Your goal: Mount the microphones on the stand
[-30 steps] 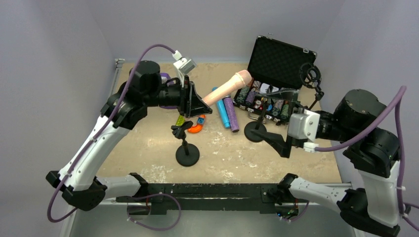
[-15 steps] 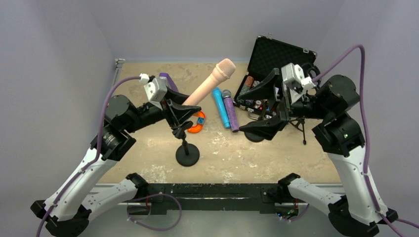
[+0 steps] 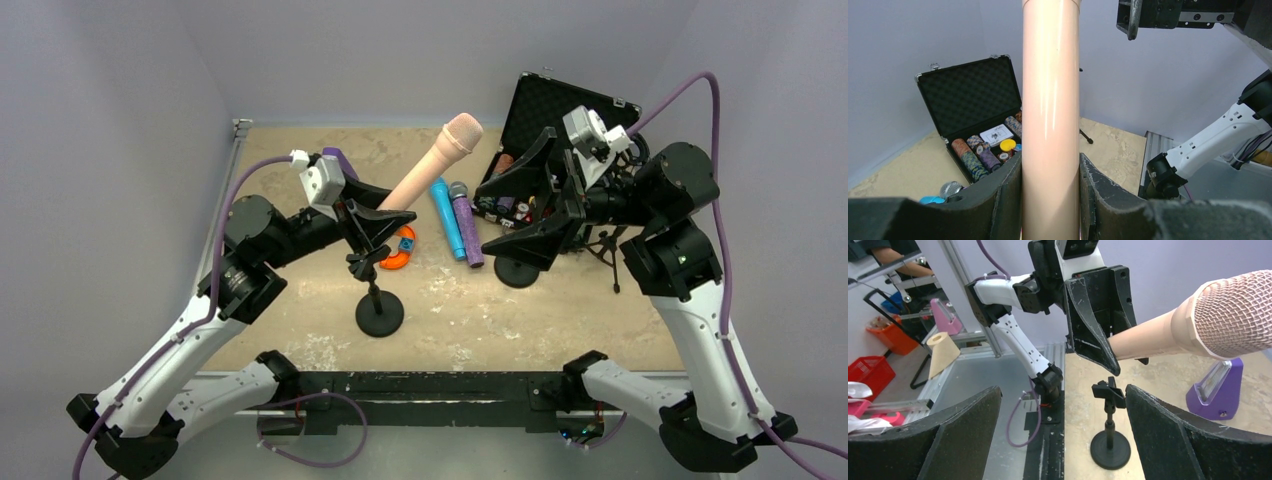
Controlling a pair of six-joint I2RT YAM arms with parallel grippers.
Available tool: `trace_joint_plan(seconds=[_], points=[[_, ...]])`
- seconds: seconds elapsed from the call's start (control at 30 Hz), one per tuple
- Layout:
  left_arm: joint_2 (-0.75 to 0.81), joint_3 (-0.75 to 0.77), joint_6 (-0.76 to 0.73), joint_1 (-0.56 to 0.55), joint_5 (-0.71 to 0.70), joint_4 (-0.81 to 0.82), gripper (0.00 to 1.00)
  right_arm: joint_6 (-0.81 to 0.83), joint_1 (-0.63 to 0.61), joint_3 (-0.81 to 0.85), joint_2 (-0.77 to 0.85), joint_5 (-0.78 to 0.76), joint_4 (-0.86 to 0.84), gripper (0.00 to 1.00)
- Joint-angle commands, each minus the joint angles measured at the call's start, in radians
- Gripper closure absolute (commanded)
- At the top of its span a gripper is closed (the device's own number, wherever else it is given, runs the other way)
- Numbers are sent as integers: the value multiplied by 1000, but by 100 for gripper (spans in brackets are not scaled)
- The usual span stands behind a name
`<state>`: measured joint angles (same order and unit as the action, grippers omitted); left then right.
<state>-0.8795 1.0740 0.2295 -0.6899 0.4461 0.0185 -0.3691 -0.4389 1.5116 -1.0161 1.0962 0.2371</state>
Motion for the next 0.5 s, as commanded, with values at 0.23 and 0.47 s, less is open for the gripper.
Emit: trace_joint_plan(seconds=[0.23,0.47], points=[[-64,0,74,-11,-22,212,100,-230,7,44,-77,-113,-107,2],[-111,26,105,-40,-29,248,100,-302,3,81,-141,-240,-131,3]])
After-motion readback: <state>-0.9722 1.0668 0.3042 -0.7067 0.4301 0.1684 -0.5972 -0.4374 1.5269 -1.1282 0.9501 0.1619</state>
